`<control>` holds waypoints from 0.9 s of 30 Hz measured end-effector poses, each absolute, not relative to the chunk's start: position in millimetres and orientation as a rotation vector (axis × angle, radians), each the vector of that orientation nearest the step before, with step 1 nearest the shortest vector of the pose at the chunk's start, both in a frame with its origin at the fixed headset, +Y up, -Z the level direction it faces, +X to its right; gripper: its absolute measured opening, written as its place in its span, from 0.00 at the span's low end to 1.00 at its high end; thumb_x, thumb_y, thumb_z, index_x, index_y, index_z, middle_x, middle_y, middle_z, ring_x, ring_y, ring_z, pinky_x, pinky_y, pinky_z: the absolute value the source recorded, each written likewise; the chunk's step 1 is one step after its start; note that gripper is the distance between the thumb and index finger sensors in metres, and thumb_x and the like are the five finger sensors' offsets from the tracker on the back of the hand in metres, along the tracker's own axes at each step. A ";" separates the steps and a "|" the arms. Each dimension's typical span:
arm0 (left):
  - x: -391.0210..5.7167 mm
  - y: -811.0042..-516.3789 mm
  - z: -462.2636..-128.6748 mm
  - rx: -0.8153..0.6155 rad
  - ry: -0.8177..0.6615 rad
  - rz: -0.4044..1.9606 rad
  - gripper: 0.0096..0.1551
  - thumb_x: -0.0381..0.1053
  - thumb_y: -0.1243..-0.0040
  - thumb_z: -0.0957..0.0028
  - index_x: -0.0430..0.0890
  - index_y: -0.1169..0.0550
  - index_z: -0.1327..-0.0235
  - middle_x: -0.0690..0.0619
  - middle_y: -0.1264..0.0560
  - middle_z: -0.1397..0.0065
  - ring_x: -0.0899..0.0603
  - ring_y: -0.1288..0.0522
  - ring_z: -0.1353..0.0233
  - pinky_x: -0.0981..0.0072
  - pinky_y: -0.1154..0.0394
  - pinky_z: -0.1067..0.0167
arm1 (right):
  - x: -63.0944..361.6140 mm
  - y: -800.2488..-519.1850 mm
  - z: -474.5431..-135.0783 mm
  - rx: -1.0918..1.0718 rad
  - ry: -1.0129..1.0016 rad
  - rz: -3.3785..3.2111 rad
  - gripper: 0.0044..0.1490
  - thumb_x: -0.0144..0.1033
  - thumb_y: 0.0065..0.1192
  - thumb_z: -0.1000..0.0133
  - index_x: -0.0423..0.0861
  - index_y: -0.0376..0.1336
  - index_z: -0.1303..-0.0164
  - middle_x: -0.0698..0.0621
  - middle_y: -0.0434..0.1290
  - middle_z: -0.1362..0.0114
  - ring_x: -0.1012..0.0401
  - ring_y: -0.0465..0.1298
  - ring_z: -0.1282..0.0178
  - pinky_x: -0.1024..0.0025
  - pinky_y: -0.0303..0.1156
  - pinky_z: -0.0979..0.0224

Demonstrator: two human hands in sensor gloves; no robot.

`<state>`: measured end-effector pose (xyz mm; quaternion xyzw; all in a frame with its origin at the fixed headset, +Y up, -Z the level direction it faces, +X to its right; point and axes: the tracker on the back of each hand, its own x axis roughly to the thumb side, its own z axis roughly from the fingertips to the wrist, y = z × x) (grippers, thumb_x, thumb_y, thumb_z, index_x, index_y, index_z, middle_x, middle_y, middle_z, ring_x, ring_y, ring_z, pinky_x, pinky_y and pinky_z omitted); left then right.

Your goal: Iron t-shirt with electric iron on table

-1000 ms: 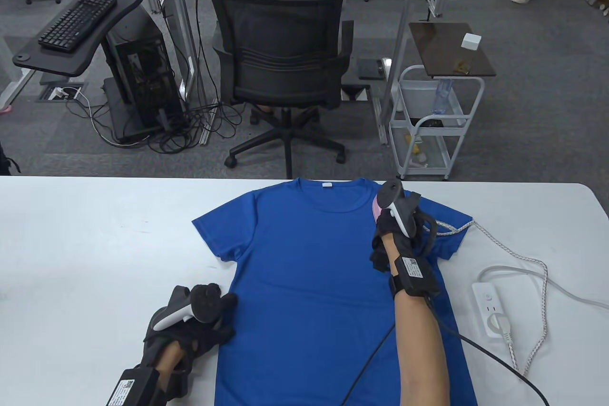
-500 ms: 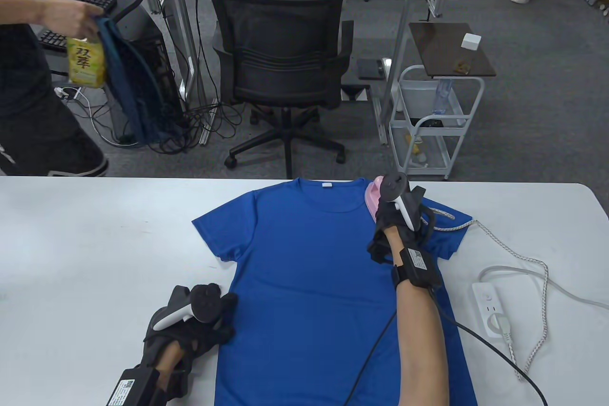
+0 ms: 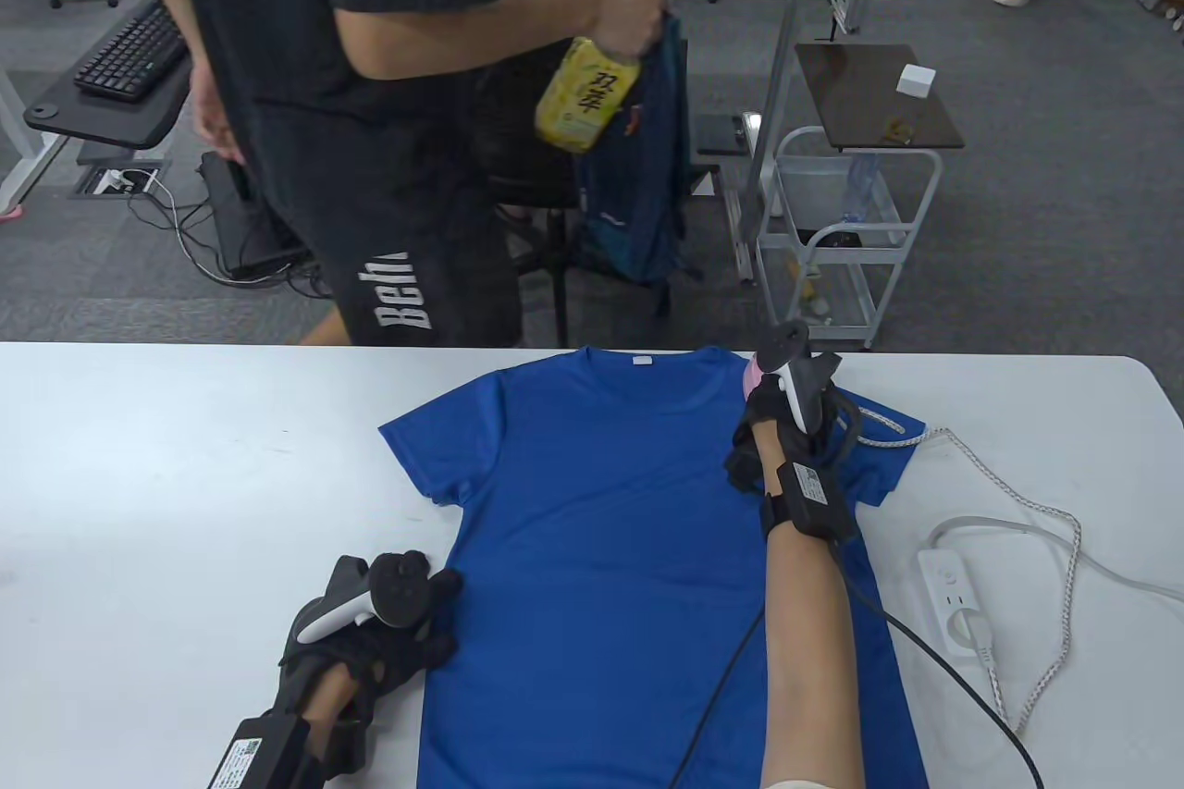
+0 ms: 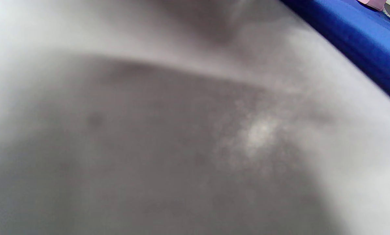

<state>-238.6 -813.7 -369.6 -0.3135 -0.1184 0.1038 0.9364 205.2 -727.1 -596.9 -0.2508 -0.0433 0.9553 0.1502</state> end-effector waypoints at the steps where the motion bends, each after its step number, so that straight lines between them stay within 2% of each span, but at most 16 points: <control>1: -238.8 -813.6 -369.6 -0.641 -0.242 0.213 0.45 0.66 0.56 0.48 0.64 0.61 0.24 0.49 0.72 0.20 0.35 0.75 0.22 0.40 0.69 0.30 | 205.3 -727.0 -597.1 -0.689 -0.102 2.766 0.39 0.35 0.58 0.46 0.57 0.54 0.21 0.38 0.68 0.25 0.44 0.76 0.35 0.47 0.71 0.33; 5: -238.8 -813.6 -369.7 -0.643 -0.242 0.215 0.45 0.66 0.55 0.48 0.64 0.61 0.24 0.49 0.72 0.20 0.35 0.75 0.22 0.40 0.69 0.31 | 210.2 -723.0 -594.3 -0.631 -0.095 2.786 0.39 0.34 0.60 0.47 0.57 0.55 0.22 0.37 0.70 0.27 0.43 0.78 0.37 0.47 0.73 0.34; 10: -238.8 -813.6 -369.6 -0.644 -0.240 0.216 0.45 0.66 0.55 0.48 0.64 0.61 0.24 0.50 0.72 0.20 0.36 0.75 0.22 0.40 0.69 0.31 | 221.2 -723.2 -593.1 -0.708 -0.177 2.871 0.39 0.35 0.61 0.47 0.57 0.56 0.22 0.37 0.70 0.27 0.44 0.78 0.37 0.47 0.73 0.34; 13: -238.8 -813.6 -369.4 -0.645 -0.240 0.215 0.45 0.66 0.56 0.48 0.64 0.62 0.24 0.50 0.72 0.20 0.36 0.75 0.22 0.40 0.69 0.31 | 228.3 -722.8 -594.4 -0.676 -0.113 2.855 0.40 0.34 0.60 0.47 0.57 0.55 0.22 0.37 0.69 0.26 0.43 0.77 0.36 0.47 0.72 0.33; 19: -238.8 -813.6 -369.4 -0.646 -0.237 0.215 0.45 0.66 0.56 0.48 0.64 0.61 0.25 0.50 0.72 0.20 0.36 0.75 0.22 0.41 0.69 0.30 | 243.2 -724.8 -598.3 -0.820 -0.188 2.900 0.40 0.35 0.60 0.47 0.58 0.55 0.22 0.38 0.70 0.27 0.44 0.78 0.37 0.48 0.74 0.35; 24: -238.9 -813.6 -369.3 -0.647 -0.235 0.219 0.45 0.66 0.55 0.48 0.64 0.61 0.25 0.50 0.72 0.20 0.36 0.75 0.22 0.40 0.70 0.31 | 267.5 -721.4 -596.9 -0.810 -0.102 2.710 0.39 0.36 0.62 0.48 0.60 0.56 0.23 0.39 0.70 0.26 0.44 0.78 0.36 0.49 0.73 0.34; 27: -238.9 -813.6 -369.3 -0.646 -0.233 0.221 0.45 0.66 0.55 0.48 0.64 0.61 0.25 0.50 0.72 0.20 0.36 0.75 0.22 0.40 0.70 0.30 | 280.0 -722.0 -594.7 -0.882 -0.131 2.755 0.39 0.36 0.62 0.48 0.60 0.57 0.24 0.39 0.71 0.27 0.44 0.78 0.37 0.49 0.74 0.34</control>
